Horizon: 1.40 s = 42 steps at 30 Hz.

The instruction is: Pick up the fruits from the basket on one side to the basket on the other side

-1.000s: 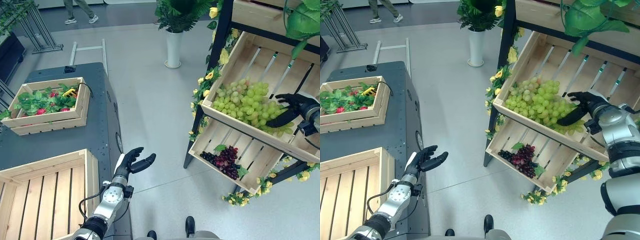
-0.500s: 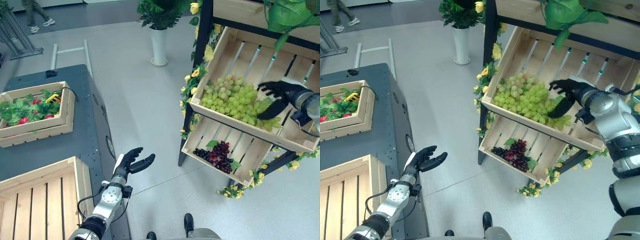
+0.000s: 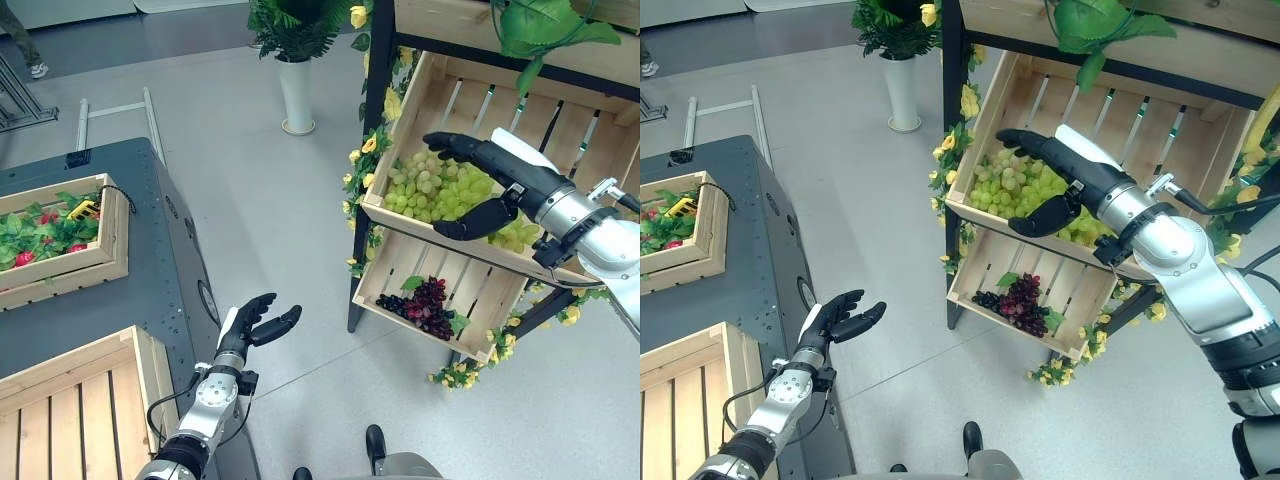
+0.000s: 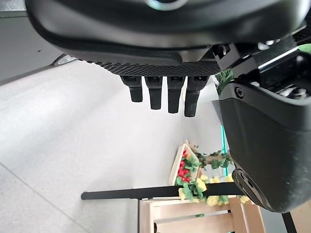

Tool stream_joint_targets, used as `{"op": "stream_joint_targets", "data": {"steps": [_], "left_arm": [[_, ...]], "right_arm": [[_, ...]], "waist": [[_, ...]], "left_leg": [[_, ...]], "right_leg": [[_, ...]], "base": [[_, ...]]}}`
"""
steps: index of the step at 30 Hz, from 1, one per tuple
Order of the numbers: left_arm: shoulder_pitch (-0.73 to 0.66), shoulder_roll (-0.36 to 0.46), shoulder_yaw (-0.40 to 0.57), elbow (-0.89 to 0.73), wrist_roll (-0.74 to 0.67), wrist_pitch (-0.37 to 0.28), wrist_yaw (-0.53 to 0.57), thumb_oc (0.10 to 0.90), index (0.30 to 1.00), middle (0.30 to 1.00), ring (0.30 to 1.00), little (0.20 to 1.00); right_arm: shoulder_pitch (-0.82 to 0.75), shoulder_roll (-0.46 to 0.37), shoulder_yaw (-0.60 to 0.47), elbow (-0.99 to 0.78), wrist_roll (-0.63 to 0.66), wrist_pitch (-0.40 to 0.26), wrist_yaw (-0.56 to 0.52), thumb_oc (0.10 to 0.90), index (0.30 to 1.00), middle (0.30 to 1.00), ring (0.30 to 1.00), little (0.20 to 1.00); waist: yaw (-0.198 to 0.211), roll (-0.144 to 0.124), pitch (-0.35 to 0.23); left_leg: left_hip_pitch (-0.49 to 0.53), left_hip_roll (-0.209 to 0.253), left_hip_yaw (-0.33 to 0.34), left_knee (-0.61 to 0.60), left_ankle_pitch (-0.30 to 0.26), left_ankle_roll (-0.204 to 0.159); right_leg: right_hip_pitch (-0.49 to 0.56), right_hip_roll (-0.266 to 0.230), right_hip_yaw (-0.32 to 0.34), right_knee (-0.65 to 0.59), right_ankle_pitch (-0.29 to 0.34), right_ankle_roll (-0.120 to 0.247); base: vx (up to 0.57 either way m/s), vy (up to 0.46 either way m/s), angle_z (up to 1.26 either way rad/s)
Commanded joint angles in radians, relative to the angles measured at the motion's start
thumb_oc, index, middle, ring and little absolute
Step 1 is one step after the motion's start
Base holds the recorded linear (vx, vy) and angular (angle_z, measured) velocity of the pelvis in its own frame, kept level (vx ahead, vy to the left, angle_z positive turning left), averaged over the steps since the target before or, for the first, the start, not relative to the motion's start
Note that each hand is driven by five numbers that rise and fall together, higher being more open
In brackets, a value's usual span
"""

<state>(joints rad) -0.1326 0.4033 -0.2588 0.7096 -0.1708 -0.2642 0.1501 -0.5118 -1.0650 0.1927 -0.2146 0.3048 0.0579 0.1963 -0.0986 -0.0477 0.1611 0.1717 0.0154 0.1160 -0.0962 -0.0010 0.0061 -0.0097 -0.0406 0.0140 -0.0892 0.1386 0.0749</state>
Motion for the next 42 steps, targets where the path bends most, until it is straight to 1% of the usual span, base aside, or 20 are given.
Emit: {"op": "stream_joint_targets", "data": {"steps": [1,2,3,4,5,6,8,11,13,16,22,23,25,28,33,34,35,36,38,42], "left_arm": [[-0.093,0.030,0.022,0.041,0.016,-0.084,0.021,0.800,0.900,0.900,0.900,0.900],[-0.093,0.025,0.021,0.050,0.009,-0.084,0.025,0.800,0.900,0.900,0.900,0.900],[-0.093,0.025,0.021,0.051,0.008,-0.083,0.025,0.800,0.900,0.900,0.900,0.900],[-0.093,0.015,0.022,0.067,-0.030,-0.089,0.030,0.800,0.900,0.900,0.900,0.900],[-0.093,0.012,0.022,0.072,-0.050,-0.090,0.030,0.800,0.900,0.900,0.900,0.900],[-0.089,-0.006,0.030,0.087,-0.107,-0.094,0.037,0.800,0.900,0.900,0.900,0.900],[-0.079,-0.028,0.036,0.110,-0.145,-0.101,0.033,0.800,0.900,0.900,0.900,0.900],[-0.060,-0.062,0.026,0.150,-0.172,-0.113,0.037,0.800,0.900,0.900,0.900,0.900],[-0.047,-0.075,0.019,0.159,-0.174,-0.116,0.041,0.800,0.900,0.900,0.900,0.900],[-0.009,-0.109,-0.002,0.180,-0.165,-0.114,0.065,0.800,0.900,0.900,0.900,0.900],[0.041,-0.125,-0.012,0.189,-0.163,-0.078,0.070,0.800,0.900,0.900,0.900,0.900],[0.049,-0.130,-0.015,0.197,-0.158,-0.073,0.073,0.800,0.900,0.900,0.900,0.900],[0.055,-0.132,-0.020,0.215,-0.141,-0.055,0.067,0.800,0.900,0.900,0.900,0.900],[0.072,-0.141,-0.023,0.268,-0.106,-0.051,0.052,0.800,0.900,0.900,0.900,0.900],[0.101,-0.148,-0.029,0.332,-0.058,-0.025,-0.005,0.800,0.900,0.900,0.900,0.900],[0.103,-0.151,-0.030,0.357,-0.017,-0.020,-0.031,0.800,0.900,0.900,0.900,0.900],[0.102,-0.151,-0.035,0.362,-0.004,-0.019,-0.033,0.800,0.900,0.900,0.900,0.900],[0.100,-0.147,-0.066,0.374,0.117,-0.027,-0.050,0.800,0.900,0.900,0.900,0.900],[0.098,-0.137,-0.104,0.375,0.166,-0.030,-0.078,0.800,0.900,0.900,0.900,0.900],[0.091,-0.149,-0.129,0.398,0.028,-0.035,-0.093,0.800,0.900,0.900,0.900,0.900]], "right_arm": [[-0.086,0.081,-0.076,-0.041,0.282,-0.073,0.085,0.800,0.900,0.900,0.900,0.900],[-0.078,0.124,-0.064,-0.043,0.370,-0.060,0.113,0.800,0.900,0.900,0.900,0.900],[-0.077,0.127,-0.063,-0.043,0.373,-0.058,0.121,0.800,0.900,0.900,0.900,0.900],[-0.053,0.211,-0.042,-0.040,0.460,-0.021,0.159,0.800,0.900,0.900,0.900,0.900],[-0.046,0.231,-0.038,-0.040,0.505,-0.006,0.165,0.800,0.900,0.900,0.900,0.900],[-0.001,0.329,-0.009,-0.030,0.579,0.003,0.192,0.800,0.900,0.900,0.900,0.900],[0.065,0.443,0.015,-0.002,0.637,0.018,0.251,0.800,0.900,0.900,0.900,0.900],[0.147,0.571,0.094,0.056,0.682,0.028,0.343,0.800,0.900,0.900,0.900,0.900],[0.183,0.617,0.124,0.080,0.690,0.046,0.373,0.800,0.900,0.900,0.900,0.900],[0.281,0.708,0.235,0.226,0.636,0.030,0.402,0.800,0.900,0.900,0.900,0.900],[0.383,0.761,0.323,0.412,0.583,-0.007,0.352,0.800,0.900,0.900,0.900,0.900],[0.397,0.779,0.339,0.473,0.533,-0.046,0.335,0.800,0.900,0.900,0.900,0.900],[0.411,0.792,0.355,0.546,0.512,-0.058,0.304,0.800,0.900,0.900,0.900,0.900],[0.429,0.819,0.338,0.723,0.419,-0.142,0.248,0.800,0.900,0.900,0.900,0.900],[0.462,0.857,0.258,0.938,0.349,-0.160,0.218,0.800,0.900,0.900,0.900,0.900],[0.459,0.861,0.240,1.011,0.253,-0.187,0.177,0.800,0.900,0.900,0.900,0.900],[0.458,0.860,0.238,1.034,0.236,-0.200,0.177,0.800,0.900,0.900,0.900,0.900],[0.453,0.855,0.231,1.094,0.180,-0.193,0.148,0.800,0.900,0.900,0.900,0.900],[0.446,0.846,0.220,1.153,0.134,-0.204,0.145,0.800,0.900,0.900,0.900,0.900],[0.425,0.825,0.175,1.349,-0.029,-0.214,0.083,0.800,0.900,0.900,0.900,0.900]], "waist": [[0.011,-0.004,-0.081],[0.015,-0.005,-0.082],[0.015,-0.005,-0.082],[0.022,-0.004,-0.083],[0.024,-0.004,-0.086],[0.035,-0.004,-0.086],[0.047,-0.007,-0.088],[0.070,-0.010,-0.087],[0.079,-0.011,-0.086],[0.106,-0.011,-0.079],[0.131,-0.009,-0.066],[0.137,-0.008,-0.062],[0.144,-0.005,-0.055],[0.156,0.001,-0.053],[0.158,0.019,-0.058],[0.157,0.025,-0.058],[0.157,0.027,-0.058],[0.156,0.032,-0.058],[0.155,0.037,-0.058],[0.161,0.053,-0.055]], "left_leg": [[-0.027,-0.016,-0.008,0.031,-0.120,-0.003],[-0.027,-0.016,-0.010,0.033,-0.121,-0.003],[-0.028,-0.016,-0.011,0.034,-0.121,-0.003],[-0.025,-0.017,-0.018,0.035,-0.121,-0.005],[-0.028,-0.017,-0.019,0.034,-0.120,-0.005],[-0.028,-0.018,-0.026,0.035,-0.120,-0.004],[-0.032,-0.017,-0.033,0.039,-0.120,-0.005],[-0.042,-0.018,-0.046,0.044,-0.116,-0.004],[-0.046,-0.019,-0.051,0.046,-0.114,-0.004],[-0.047,-0.024,-0.075,0.035,-0.105,-0.003],[-0.054,-0.024,-0.102,0.022,-0.087,-0.006],[-0.056,-0.024,-0.107,0.021,-0.083,-0.007],[-0.060,-0.025,-0.117,0.018,-0.077,-0.006],[-0.060,-0.028,-0.135,0.013,-0.071,-0.005],[-0.064,-0.029,-0.150,0.009,-0.064,-0.003],[-0.066,-0.030,-0.155,0.009,-0.064,-0.003],[-0.066,-0.030,-0.155,0.009,-0.064,-0.003],[-0.069,-0.031,-0.156,0.009,-0.063,-0.002],[-0.072,-0.030,-0.158,0.009,-0.060,-0.002],[-0.068,-0.036,-0.175,0.010,-0.064,0.004]], "right_leg": [[0.100,0.006,-0.025,0.053,-0.192,0.014],[0.102,0.005,-0.029,0.053,-0.193,0.013],[0.102,0.004,-0.029,0.053,-0.194,0.013],[0.109,0.003,-0.037,0.052,-0.195,0.012],[0.108,0.002,-0.038,0.051,-0.194,0.011],[0.111,0.000,-0.045,0.048,-0.196,0.009],[0.113,-0.003,-0.058,0.050,-0.199,0.008],[0.114,-0.008,-0.079,0.050,-0.201,0.005],[0.114,-0.011,-0.090,0.052,-0.204,0.005],[0.125,-0.015,-0.124,0.047,-0.209,0.001],[0.128,-0.018,-0.164,0.050,-0.215,-0.003],[0.129,-0.019,-0.175,0.053,-0.217,-0.004],[0.129,-0.019,-0.188,0.055,-0.220,-0.007],[0.138,-0.019,-0.205,0.051,-0.224,-0.009],[0.142,-0.018,-0.211,0.048,-0.226,-0.010],[0.142,-0.018,-0.212,0.049,-0.229,-0.010],[0.142,-0.018,-0.213,0.049,-0.230,-0.010],[0.140,-0.018,-0.213,0.051,-0.231,-0.010],[0.136,-0.018,-0.211,0.054,-0.231,-0.011],[0.145,-0.019,-0.220,0.054,-0.239,-0.013]], "base": [[0.00,0.000,0.00],[0.00,0.000,0.00],[0.01,-0.036,-0.02],[0.01,-0.035,0.03],[0.02,-0.067,0.07],[0.01,-0.058,0.08],[0.02,-0.081,0.17],[0.02,-0.078,0.24],[0.02,-0.077,0.23],[0.04,-0.081,0.26],[0.03,-0.059,0.30],[0.01,-0.042,0.23],[0.02,-0.041,0.21],[0.05,-0.019,0.21],[0.06,0.013,0.13],[0.05,0.024,0.06],[0.05,0.030,0.05],[0.02,0.024,0.05],[0.02,0.034,0.08],[0.04,0.035,0.02]]}}
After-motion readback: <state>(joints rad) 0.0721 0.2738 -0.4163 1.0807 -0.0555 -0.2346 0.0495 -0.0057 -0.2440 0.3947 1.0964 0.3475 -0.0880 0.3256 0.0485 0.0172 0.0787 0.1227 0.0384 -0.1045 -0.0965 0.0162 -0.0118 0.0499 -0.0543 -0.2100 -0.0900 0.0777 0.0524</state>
